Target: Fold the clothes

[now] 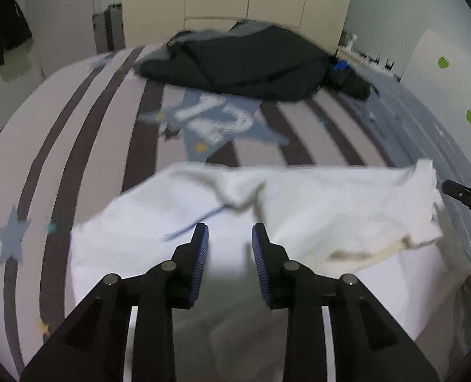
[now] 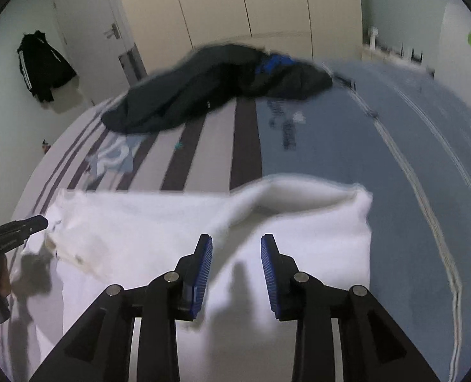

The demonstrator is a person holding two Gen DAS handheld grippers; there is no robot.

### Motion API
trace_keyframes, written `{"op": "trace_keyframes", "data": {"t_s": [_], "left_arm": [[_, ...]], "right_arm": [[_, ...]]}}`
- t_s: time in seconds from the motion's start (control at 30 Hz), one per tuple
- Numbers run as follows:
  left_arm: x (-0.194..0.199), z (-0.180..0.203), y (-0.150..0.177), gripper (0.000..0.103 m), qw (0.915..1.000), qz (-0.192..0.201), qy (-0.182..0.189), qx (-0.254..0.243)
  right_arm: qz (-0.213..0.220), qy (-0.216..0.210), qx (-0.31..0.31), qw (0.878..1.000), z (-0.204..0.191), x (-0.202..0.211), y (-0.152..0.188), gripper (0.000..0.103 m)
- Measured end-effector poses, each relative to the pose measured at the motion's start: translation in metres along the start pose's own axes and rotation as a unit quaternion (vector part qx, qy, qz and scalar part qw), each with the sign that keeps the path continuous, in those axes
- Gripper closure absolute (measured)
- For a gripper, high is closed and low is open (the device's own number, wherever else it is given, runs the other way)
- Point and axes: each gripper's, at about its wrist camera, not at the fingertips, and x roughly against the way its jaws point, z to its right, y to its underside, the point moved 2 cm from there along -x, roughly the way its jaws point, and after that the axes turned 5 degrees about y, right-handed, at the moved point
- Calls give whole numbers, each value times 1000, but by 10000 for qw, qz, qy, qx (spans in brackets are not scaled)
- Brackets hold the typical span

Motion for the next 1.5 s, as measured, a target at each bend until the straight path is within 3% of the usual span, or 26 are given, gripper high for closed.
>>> {"op": "trace_keyframes", "data": {"t_s": [0.13,0.23,0.3,0.57,0.63,0.7,0.73,0.8,1.03,1.17,1.3,1.5], "left_arm": [[-31,13,-27,76,9998,98,168,76],[-68,6,-24,76,9989,-434,-124,147],[-83,-3,-15,73,9971,-687,-301,107],[-41,-14,-19,72,9994,181,-43,288],[-47,-22,-16,71,9994,24,-284,207],[-65,-38,-8,71,9971,-446,-592,170],[-67,-43,-5,67,9969,-499,-582,199],[-59,-48,-5,66,9971,-366,-618,238],[-1,-45,-1,63,9981,175,-407,427],[17,-59,20,60,9977,-56,-554,374],[40,-88,41,60,9947,-135,-829,592],[70,-119,64,58,9887,-278,-1133,939]], "right_arm": [[28,129,309,9994,-24,-29,-22,74],[-461,561,530,9959,-21,-66,-17,76],[-727,722,536,9933,-10,-85,-10,84],[-242,532,-32,9983,33,-59,-8,84],[-301,630,-37,9975,40,-60,-5,81],[-579,740,13,9956,50,-71,3,78],[-628,706,-82,9955,56,-73,4,75],[-689,669,-259,9950,66,-73,4,73],[-209,677,-550,9960,81,-23,-3,71],[-268,714,-645,9950,100,-4,10,67],[-629,772,-771,9920,118,1,31,67],[-774,694,-738,9918,120,28,56,62]]}}
